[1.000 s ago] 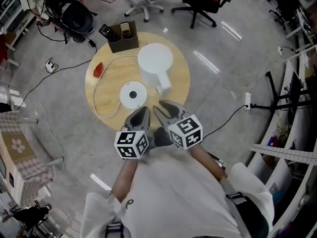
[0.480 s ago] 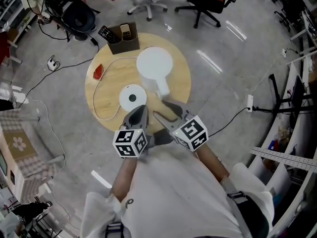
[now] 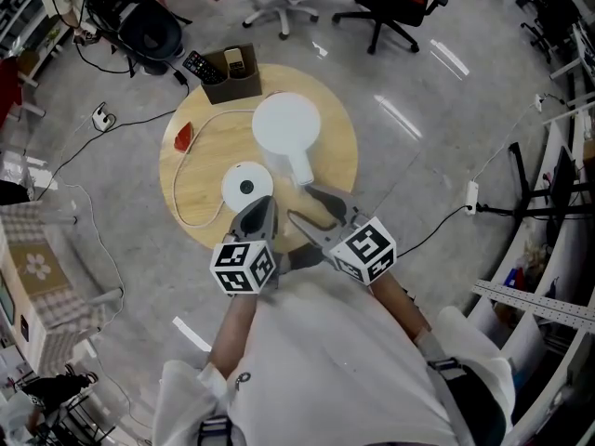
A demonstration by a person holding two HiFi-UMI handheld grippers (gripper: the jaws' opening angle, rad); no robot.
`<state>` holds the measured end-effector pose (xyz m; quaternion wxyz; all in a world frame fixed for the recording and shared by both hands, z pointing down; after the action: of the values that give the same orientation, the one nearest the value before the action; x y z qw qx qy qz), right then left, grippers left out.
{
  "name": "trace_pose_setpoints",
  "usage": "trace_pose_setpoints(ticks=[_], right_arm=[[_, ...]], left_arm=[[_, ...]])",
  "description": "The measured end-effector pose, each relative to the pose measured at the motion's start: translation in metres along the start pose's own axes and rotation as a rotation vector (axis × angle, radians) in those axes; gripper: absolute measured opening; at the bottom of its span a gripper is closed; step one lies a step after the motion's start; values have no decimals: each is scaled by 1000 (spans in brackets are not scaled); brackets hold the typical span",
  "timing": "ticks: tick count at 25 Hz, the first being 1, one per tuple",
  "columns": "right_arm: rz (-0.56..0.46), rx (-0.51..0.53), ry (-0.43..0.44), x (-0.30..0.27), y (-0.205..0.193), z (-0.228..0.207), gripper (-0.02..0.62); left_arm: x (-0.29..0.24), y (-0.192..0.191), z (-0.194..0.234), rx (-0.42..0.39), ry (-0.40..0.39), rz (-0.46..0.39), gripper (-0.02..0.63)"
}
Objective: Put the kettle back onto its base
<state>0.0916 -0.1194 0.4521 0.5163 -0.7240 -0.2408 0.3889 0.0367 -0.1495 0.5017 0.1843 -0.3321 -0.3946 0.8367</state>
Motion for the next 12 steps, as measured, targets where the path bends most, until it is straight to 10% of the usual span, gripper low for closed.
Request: trace_pose_setpoints(ticks=[12], right_arm=[[-4,-18,-25,3,-7,-29,268]], left_arm=[[-8,0,14,29,48,-10,35]])
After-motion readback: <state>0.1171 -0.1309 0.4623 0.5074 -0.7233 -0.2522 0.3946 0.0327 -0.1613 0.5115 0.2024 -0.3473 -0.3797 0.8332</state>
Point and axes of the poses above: the fingertips, and each gripper's own axes: x backward along the fingers, z to its left, y out of its top, the point moved 1 cm from there along x, backward along the fingers, and after that the axes turned 2 degrees about x, right-handed, at the moved point
